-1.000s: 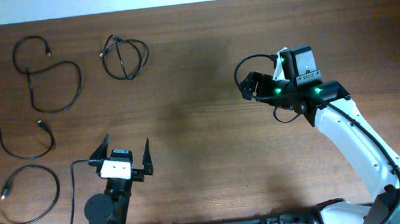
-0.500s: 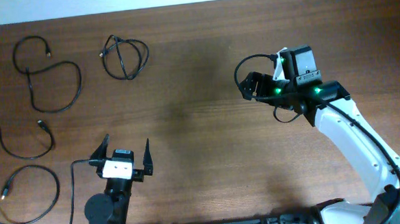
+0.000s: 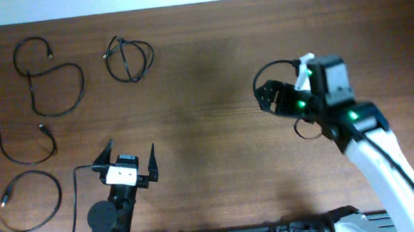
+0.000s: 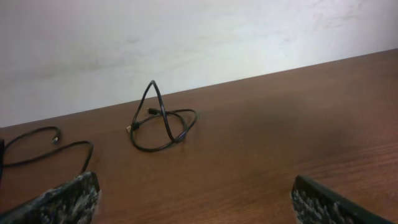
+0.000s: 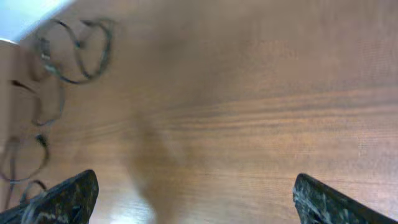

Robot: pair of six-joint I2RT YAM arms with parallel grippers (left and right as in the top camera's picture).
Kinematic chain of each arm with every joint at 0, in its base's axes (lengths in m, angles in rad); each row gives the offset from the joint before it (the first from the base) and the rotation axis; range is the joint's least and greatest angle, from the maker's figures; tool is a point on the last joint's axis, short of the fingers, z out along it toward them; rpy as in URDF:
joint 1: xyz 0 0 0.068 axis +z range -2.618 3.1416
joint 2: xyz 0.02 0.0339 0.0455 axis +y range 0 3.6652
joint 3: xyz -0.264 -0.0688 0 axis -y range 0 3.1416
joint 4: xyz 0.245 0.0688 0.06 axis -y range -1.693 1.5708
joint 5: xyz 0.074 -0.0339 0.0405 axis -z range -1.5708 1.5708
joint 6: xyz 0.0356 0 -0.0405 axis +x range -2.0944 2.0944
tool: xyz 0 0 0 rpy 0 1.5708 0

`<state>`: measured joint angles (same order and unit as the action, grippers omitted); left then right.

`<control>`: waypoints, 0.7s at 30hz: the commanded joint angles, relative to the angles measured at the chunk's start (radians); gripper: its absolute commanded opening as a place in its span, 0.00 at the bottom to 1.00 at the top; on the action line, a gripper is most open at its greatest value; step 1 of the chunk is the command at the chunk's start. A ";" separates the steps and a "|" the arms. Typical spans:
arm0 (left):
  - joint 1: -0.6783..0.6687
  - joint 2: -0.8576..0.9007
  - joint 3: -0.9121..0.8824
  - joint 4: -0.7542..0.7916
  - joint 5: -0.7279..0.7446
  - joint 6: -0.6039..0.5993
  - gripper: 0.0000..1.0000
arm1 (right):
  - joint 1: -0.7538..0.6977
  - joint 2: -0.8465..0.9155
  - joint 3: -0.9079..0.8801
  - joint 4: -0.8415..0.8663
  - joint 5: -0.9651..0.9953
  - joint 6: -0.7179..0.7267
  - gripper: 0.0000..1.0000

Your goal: Untangle cables

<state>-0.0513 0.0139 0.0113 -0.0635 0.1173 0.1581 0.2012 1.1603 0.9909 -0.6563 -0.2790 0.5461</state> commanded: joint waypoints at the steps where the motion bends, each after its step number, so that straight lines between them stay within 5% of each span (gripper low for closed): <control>1: -0.005 -0.009 -0.003 -0.005 0.018 0.016 0.99 | -0.005 -0.168 -0.048 -0.003 0.002 -0.006 0.99; 5: -0.005 -0.009 -0.003 -0.006 0.018 0.016 0.99 | -0.006 -0.400 -0.102 -0.013 0.010 -0.018 0.99; 8: -0.005 -0.009 -0.003 -0.005 0.018 0.016 0.99 | -0.006 -0.585 -0.210 0.010 0.285 -0.106 0.99; 11: -0.005 -0.009 -0.003 -0.005 0.018 0.016 0.99 | -0.047 -0.738 -0.380 0.185 0.303 -0.364 0.99; 21: -0.005 -0.009 -0.003 -0.005 0.018 0.016 0.99 | -0.257 -0.971 -0.816 0.556 0.307 -0.490 0.99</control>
<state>-0.0513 0.0109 0.0113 -0.0635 0.1238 0.1616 -0.0280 0.2283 0.2501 -0.1619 0.0113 0.0818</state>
